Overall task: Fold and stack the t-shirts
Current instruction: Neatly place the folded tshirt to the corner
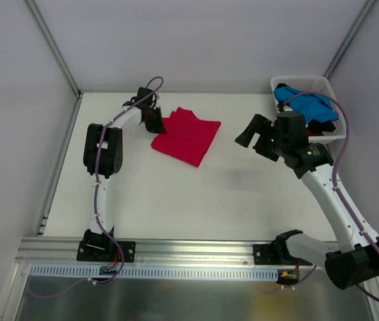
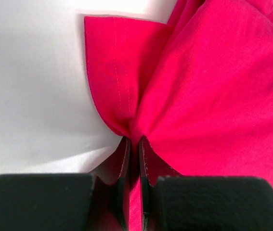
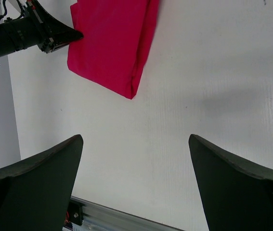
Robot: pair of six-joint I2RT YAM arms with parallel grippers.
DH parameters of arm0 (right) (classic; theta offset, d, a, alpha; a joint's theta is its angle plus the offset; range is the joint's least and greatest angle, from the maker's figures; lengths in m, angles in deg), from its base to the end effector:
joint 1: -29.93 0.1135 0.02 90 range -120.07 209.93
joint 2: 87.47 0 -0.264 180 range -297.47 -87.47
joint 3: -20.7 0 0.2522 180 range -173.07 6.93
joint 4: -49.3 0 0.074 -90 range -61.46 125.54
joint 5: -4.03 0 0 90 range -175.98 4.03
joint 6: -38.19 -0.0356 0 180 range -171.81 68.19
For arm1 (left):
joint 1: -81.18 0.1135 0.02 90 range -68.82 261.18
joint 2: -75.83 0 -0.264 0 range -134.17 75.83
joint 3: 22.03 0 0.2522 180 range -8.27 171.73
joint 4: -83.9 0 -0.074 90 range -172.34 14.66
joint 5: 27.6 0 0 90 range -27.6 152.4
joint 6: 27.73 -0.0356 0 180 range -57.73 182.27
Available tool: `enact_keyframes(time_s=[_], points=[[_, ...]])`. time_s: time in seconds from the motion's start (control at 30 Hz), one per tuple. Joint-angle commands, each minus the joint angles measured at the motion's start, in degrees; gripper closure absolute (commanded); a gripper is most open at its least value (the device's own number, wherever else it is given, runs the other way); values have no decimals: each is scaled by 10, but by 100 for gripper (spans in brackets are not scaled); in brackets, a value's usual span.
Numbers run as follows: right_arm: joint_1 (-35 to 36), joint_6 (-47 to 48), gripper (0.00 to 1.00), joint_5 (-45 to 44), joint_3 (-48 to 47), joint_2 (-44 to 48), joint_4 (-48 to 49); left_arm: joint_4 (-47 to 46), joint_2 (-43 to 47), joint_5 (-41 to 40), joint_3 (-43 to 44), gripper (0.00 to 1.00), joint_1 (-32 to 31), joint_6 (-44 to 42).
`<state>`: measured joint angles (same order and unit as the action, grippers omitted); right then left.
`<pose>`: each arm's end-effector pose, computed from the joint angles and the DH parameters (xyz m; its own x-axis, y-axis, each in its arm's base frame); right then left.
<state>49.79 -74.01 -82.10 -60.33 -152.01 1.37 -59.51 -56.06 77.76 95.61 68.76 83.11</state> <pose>0.2266 0.0844 0.3663 -0.6027 0.1831 -0.7766 -0.1786 0.9177 0.3550 0.4952 -0.1187 0.1640 -0.8396 -0.1664 -0.5171 0.0771 0.9058 -0.4166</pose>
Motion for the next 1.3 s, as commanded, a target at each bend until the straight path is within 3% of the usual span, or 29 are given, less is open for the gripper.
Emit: enact_keyframes(time_s=[0.0,0.2,0.33,0.57,0.6,0.8,0.97,1.27], points=[[-8,14,3,3,-4,24,-5,49,32,-98,-24,100,35,-16],[-37,40,2,31,-41,-23,-4,53,55,-110,-10,100,93,-43],[-54,71,2,41,-85,-75,-4,77,49,-161,15,100,121,-77],[-68,93,2,32,-115,-140,31,102,-37,-206,165,100,197,-114],[-68,96,1,34,-111,-147,38,108,-47,-213,211,100,201,-114],[-75,103,1,17,-136,-191,53,114,-92,-241,294,100,250,-85],[-87,133,1,30,-214,-270,50,114,-150,-221,379,100,272,-78],[-103,134,1,89,-299,-357,28,113,-180,-276,382,100,282,-26]])
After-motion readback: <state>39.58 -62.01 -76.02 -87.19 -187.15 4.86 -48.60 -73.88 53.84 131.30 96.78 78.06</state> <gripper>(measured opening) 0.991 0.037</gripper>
